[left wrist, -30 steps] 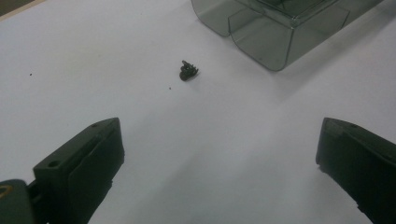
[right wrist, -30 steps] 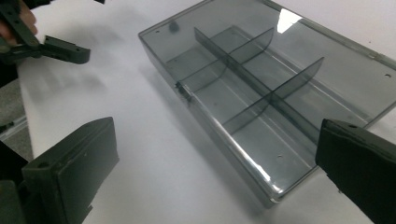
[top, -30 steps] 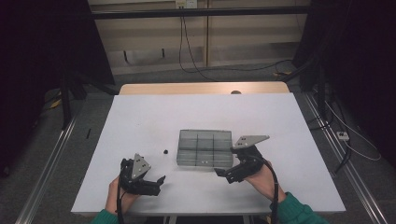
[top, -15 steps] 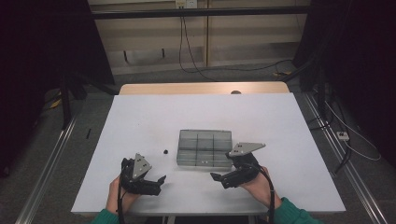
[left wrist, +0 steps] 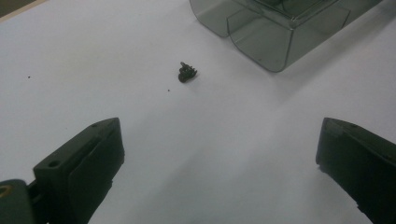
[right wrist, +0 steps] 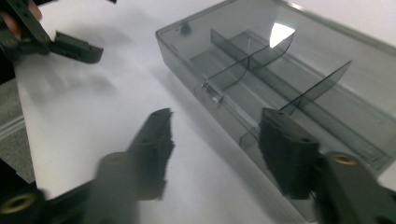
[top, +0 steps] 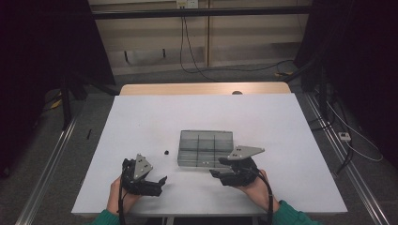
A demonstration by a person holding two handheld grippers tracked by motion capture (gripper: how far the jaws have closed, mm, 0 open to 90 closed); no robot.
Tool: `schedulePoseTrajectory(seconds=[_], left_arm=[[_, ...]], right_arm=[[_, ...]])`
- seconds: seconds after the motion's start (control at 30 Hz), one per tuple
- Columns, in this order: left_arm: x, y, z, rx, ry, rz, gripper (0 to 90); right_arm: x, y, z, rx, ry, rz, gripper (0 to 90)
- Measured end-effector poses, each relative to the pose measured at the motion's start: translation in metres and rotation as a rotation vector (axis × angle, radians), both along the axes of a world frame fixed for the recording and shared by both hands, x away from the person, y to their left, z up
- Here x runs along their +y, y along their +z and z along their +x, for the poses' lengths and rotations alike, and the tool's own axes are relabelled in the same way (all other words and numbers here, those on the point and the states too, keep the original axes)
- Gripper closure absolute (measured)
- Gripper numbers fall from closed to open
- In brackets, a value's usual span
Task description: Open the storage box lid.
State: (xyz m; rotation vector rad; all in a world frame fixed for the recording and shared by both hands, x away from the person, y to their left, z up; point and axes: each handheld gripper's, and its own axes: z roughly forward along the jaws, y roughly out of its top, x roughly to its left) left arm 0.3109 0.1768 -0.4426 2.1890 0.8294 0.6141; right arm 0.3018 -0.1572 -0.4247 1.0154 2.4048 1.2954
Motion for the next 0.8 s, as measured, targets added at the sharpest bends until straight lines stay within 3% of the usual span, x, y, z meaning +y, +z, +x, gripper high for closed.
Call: schedulePoseTrajectory(seconds=[0.17, 0.4, 0.8], left_arm=[[-0.001, -0.001, 0.0, 0.001, 0.004, -0.004, 1.1], [-0.001, -0.001, 0.001, 0.001, 0.0, 0.004, 1.1], [-0.002, -0.001, 0.001, -0.001, -0.001, -0.002, 1.1]], right_arm=[[0.009, -0.01, 0.002, 0.021, -0.011, -0.026, 61.1], [0.019, -0.02, 0.004, 0.041, -0.063, -0.015, 77.0], [0.023, -0.029, 0.007, 0.058, -0.097, 0.034, 86.2]])
